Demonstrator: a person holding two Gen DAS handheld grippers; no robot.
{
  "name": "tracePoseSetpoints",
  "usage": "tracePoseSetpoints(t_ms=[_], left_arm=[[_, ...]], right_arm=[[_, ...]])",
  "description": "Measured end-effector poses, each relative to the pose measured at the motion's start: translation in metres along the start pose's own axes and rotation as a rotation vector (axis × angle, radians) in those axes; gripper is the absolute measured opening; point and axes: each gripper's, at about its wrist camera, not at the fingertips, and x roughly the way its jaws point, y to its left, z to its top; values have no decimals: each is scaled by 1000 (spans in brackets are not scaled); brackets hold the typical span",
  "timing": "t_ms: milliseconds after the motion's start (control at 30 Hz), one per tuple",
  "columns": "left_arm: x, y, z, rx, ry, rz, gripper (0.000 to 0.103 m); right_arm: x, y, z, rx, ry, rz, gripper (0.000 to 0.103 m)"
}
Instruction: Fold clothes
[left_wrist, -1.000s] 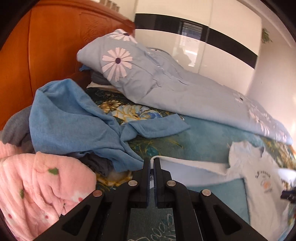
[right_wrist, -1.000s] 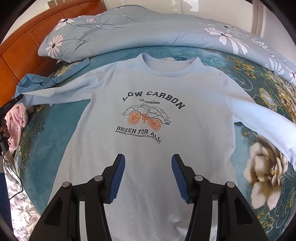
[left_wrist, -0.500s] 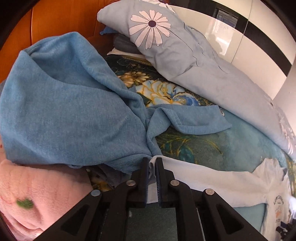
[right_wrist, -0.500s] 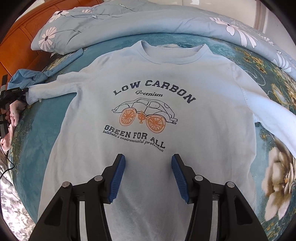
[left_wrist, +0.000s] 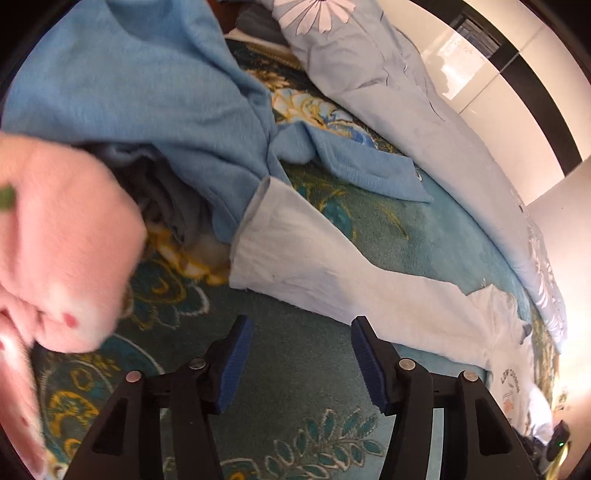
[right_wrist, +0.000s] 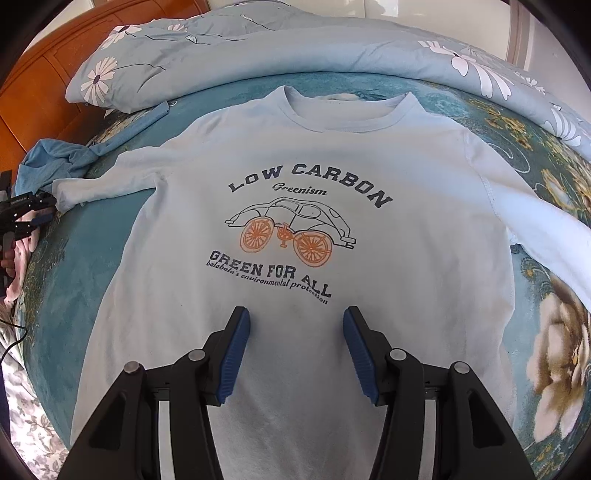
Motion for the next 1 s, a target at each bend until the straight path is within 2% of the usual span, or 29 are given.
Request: tracePoseSetpoints(t_ms=[100, 167, 233, 267, 367, 500, 633, 700, 767, 867, 933, 1000], left_arm=[[16, 11, 2, -133, -13, -119, 59], [22, 15, 2, -207, -35, -164, 57], [22, 16, 1, -231, -57, -144, 28], [21, 16, 0, -241, -68, -131, 8], [5, 8, -4, -245, -125, -125, 6], [-45, -22, -5, -141, -241, -104, 6], [-65, -51, -8, -70, -247, 9, 6], [-78, -75, -13, -30, -287, 6, 6], [-97, -115, -19, 62, -344, 0, 6], [-118, -200, -38, 247, -386, -42, 6], [-119, -260, -56, 359, -390, -90, 6], [-107, -314, -77, 442, -352, -140, 6]], right_arm=[[-1, -1, 0, 3, -1, 9, 56], [-1, -3, 0, 5, -2, 21, 56], [-2, -5, -1, 6, -4, 33, 56], [-2, -6, -1, 6, -6, 37, 56], [-4, -8, -2, 10, -11, 51, 56], [-7, -15, -4, 27, -16, 81, 56], [-15, -25, -10, 62, -34, 115, 56], [-24, -32, -11, 81, -58, 133, 56], [-36, -41, -11, 90, -91, 144, 56], [-53, -59, -13, 112, -141, 147, 56], [-60, -71, -16, 134, -162, 147, 56], [-64, -85, -20, 162, -174, 149, 56]])
